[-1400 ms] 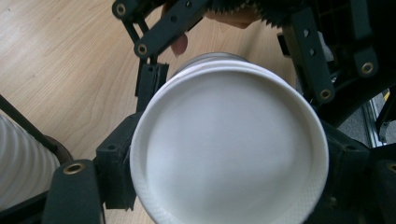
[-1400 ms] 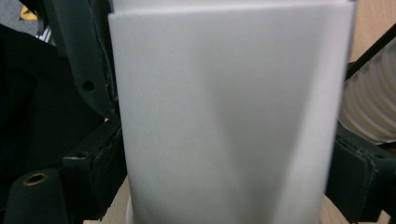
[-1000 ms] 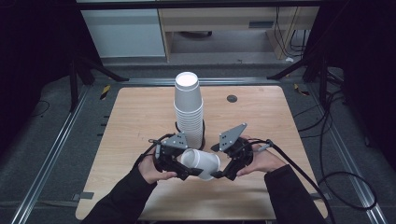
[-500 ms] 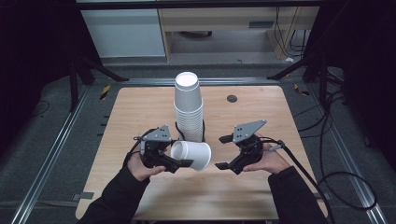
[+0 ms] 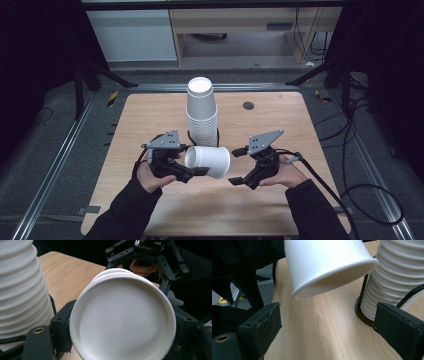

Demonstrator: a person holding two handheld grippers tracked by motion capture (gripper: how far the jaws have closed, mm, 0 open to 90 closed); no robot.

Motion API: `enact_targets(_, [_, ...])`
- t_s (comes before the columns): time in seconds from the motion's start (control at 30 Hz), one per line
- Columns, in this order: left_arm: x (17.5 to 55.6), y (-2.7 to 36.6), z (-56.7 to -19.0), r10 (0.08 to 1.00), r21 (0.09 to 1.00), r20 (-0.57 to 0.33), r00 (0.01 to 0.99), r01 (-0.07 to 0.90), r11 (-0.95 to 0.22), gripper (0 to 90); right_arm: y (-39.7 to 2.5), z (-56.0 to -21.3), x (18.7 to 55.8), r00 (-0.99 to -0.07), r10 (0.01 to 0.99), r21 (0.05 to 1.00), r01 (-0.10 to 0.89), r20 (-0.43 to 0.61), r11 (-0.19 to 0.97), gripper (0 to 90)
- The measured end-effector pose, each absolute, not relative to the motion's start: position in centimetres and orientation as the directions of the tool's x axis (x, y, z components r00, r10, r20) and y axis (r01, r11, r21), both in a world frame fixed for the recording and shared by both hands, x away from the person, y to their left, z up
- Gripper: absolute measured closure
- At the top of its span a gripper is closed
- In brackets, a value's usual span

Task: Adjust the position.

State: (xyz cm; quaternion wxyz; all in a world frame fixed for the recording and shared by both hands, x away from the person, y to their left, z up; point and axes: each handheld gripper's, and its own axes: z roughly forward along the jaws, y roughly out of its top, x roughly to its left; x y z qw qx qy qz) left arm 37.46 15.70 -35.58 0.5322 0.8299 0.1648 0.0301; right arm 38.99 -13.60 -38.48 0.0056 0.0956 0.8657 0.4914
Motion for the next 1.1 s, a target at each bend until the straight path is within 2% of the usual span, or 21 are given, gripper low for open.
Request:
enact_targets(0.67, [37.4, 14.2, -35.8, 0.257, 0.908, -0.134, 0.957, 0.222, -0.354, 22.4, -13.2, -38.6, 39.3, -0.980, 0.143, 0.883, 0.188, 0.139, 0.431, 6.8])
enact_targets(1.1, [37.1, 13.8, -35.8, 0.242, 0.917, -0.118, 0.963, 0.200, -0.346, 22.3, -13.0, -39.1, 39.4, -0.979, 0.132, 0.877, 0.197, 0.154, 0.438, 6.8])
